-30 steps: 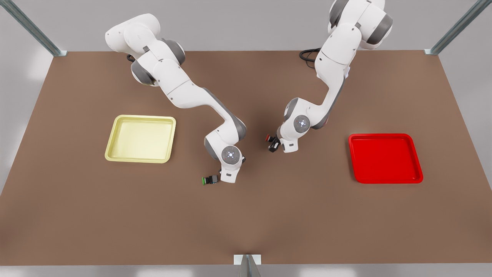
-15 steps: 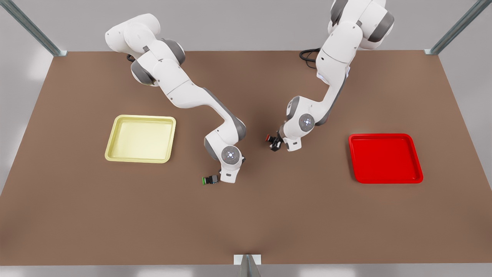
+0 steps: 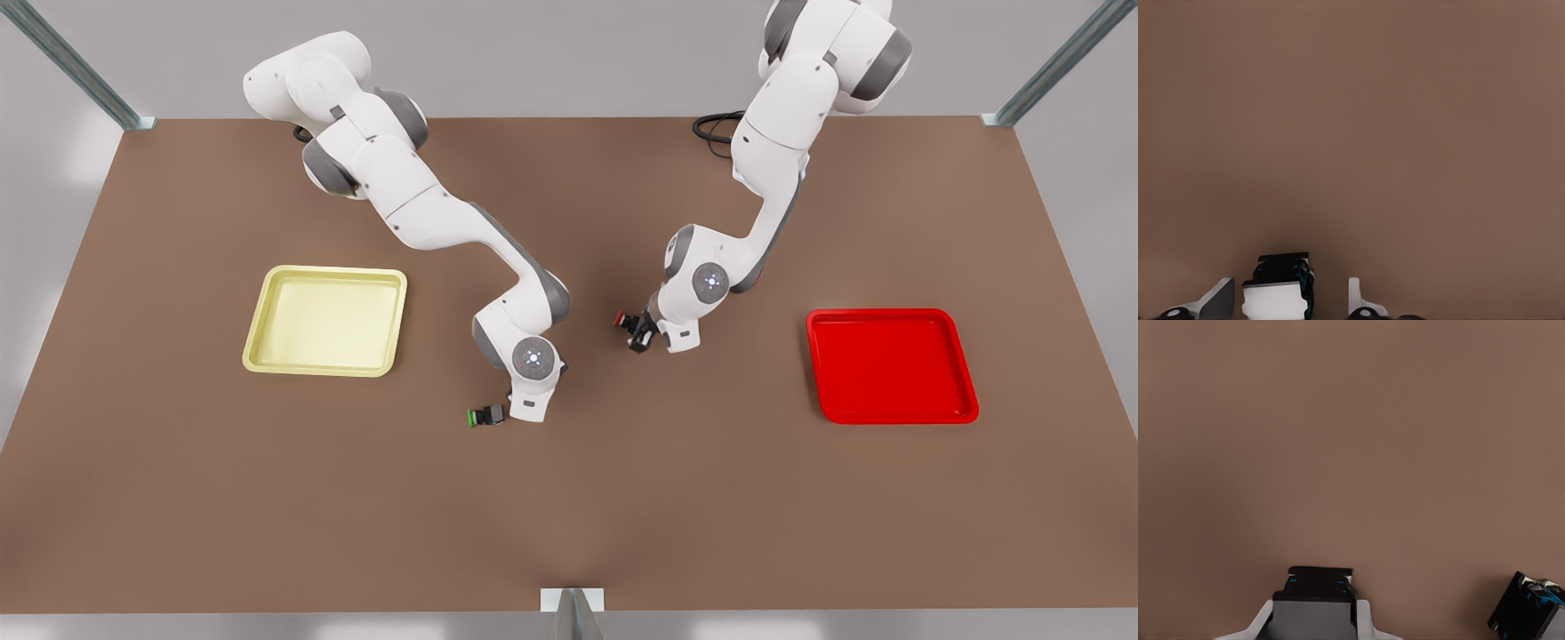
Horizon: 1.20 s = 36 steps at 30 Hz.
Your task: Place the switches on the corresponding trays according to their colors
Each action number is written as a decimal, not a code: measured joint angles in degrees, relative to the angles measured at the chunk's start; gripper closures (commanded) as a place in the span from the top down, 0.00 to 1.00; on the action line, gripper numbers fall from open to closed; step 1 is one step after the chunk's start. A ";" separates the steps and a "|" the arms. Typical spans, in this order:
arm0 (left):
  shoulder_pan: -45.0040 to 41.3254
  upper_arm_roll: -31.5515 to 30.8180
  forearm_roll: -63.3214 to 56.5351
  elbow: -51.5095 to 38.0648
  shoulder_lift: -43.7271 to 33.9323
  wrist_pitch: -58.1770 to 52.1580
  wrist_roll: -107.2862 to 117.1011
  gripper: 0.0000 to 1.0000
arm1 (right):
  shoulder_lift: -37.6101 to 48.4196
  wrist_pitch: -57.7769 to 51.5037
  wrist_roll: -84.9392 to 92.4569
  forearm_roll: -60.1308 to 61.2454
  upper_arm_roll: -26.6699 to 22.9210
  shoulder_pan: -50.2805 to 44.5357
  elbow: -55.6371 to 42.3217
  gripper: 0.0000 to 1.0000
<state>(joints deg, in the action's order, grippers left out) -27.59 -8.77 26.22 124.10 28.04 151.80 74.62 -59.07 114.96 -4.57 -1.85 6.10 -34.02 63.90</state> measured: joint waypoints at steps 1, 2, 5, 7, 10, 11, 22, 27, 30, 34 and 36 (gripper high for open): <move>-0.01 -0.02 -0.21 0.07 0.00 -0.01 -0.51 0.53 | -0.07 0.40 0.20 0.00 -0.04 -0.01 0.07 0.54; -0.01 -0.02 -0.38 0.16 0.00 -0.01 -1.32 0.52 | -0.09 0.45 0.39 0.00 -0.04 0.01 0.17 0.54; -0.01 -0.02 -0.67 0.44 -0.16 -0.01 -1.41 0.49 | -0.10 0.44 0.44 0.01 -0.04 0.01 0.18 0.53; -0.01 -0.02 -0.76 0.87 -0.60 -0.01 -1.41 0.49 | -0.09 0.44 0.06 0.01 -0.04 0.01 0.17 0.52; -0.01 -0.02 -0.86 1.02 -0.71 -0.03 -1.40 0.48 | 0.05 0.05 -0.07 0.11 0.05 0.01 0.00 0.52; -0.08 -0.02 -0.92 1.05 -0.71 -0.03 -1.39 0.48 | 0.32 0.01 0.09 0.36 0.05 0.17 0.08 0.52; -0.45 -0.10 -1.56 1.06 -0.80 -0.07 -1.34 0.46 | 35.02 8.15 12.16 -0.64 3.20 19.62 45.46 0.52; -0.37 -0.10 -2.16 1.14 -1.77 -0.56 -1.28 0.46 | 43.23 21.49 23.32 -8.99 13.45 44.46 65.07 0.52; -0.19 -0.09 -2.58 1.49 -3.08 -0.75 -1.26 0.45 | 43.11 24.04 23.37 -19.82 36.45 76.74 73.18 0.52; -0.02 -0.09 -3.12 1.49 -4.18 -1.37 -1.76 0.45 | 42.76 27.14 23.32 -22.62 39.25 81.30 78.64 0.57; 0.90 -0.09 -3.44 1.44 -5.21 -2.74 -2.43 0.45 | 42.63 27.38 23.24 -22.77 39.25 81.93 79.01 1.00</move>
<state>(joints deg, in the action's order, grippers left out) -26.69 -8.85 22.78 125.55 22.83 149.07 72.19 -16.44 142.34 18.67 -24.61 45.35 47.91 142.91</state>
